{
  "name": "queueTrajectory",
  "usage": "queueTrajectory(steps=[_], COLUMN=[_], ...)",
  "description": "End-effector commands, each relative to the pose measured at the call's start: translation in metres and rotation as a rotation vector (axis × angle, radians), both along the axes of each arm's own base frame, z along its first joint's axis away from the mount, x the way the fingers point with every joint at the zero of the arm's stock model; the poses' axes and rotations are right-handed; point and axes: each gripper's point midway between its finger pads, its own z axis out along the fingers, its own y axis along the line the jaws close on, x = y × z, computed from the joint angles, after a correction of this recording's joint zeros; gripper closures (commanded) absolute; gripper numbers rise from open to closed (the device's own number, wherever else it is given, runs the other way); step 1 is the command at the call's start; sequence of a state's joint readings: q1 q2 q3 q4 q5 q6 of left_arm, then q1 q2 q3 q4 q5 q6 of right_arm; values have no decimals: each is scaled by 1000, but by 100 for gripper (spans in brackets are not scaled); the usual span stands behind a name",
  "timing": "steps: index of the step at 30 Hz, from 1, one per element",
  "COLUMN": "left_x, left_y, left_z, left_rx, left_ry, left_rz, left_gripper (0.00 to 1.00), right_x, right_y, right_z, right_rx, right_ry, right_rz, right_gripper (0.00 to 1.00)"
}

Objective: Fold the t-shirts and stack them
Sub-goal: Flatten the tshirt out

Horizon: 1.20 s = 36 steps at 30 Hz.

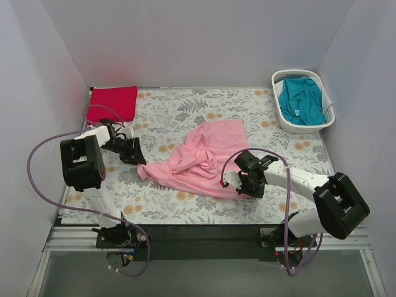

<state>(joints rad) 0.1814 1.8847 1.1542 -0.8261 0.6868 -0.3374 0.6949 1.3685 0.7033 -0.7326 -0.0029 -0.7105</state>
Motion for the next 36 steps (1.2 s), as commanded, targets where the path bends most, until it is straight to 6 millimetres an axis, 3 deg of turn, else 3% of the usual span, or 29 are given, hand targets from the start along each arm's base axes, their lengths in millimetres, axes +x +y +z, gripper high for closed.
queueTrajectory(steps=[1, 5, 9, 13, 28, 31, 32, 35, 36], left_x=[12, 25, 41, 50, 38, 39, 41, 45, 50], left_y=[-4, -6, -4, -2, 1, 2, 3, 5, 7], left_z=[11, 35, 76, 103, 99, 98, 98, 92, 92], left_rx=[-29, -45, -26, -11, 29, 38, 41, 46, 48], left_ry=[-33, -114, -253, -341, -360, -362, -364, -340, -339], left_rz=[15, 8, 13, 12, -12, -10, -7, 8, 17], left_gripper=[75, 100, 100, 100, 100, 100, 100, 100, 100], right_x=[-4, -2, 2, 5, 10, 10, 10, 13, 13], right_y=[-1, -2, -4, -4, 5, 11, 11, 7, 6], right_z=[-1, 1, 3, 6, 21, 29, 30, 33, 34], right_rx=[2, 4, 6, 12, 64, 94, 96, 81, 81], right_ry=[26, 16, -1, -8, 14, 29, 25, 5, -5], right_rz=[5, 0, -10, -20, -36, -39, -39, -39, -39], right_gripper=[99, 99, 99, 99, 99, 79, 67, 47, 45])
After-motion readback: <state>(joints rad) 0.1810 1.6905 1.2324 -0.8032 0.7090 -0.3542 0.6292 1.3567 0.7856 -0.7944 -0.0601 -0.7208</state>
